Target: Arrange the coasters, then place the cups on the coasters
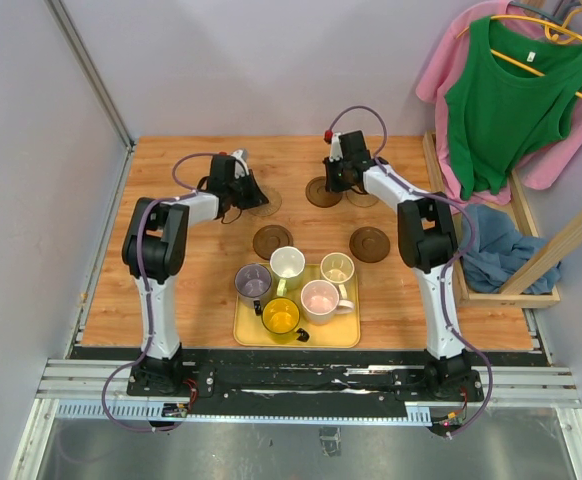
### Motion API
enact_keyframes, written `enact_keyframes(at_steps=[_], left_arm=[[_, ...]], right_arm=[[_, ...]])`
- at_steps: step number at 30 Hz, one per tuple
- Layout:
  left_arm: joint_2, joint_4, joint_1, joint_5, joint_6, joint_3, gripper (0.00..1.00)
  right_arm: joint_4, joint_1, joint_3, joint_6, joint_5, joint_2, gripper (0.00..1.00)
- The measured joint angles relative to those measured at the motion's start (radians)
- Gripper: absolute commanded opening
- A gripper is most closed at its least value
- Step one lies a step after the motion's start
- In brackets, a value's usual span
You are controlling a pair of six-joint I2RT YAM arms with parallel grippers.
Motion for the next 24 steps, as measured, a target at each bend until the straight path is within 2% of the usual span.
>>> enact_keyframes(at_steps=[14, 24], left_arm=[[0.087, -0.07, -0.001, 0.002, -0.015, 0.11, 0.05], [0.113, -0.09, -0.001, -0.023, -0.016, 0.159, 0.05]], right_arm=[[0.0, 0.098, -0.018, -0.004, -0.055, 0.01, 0.05], [-0.001, 0.107, -0.002, -0.004, -0.071, 0.023, 0.05]])
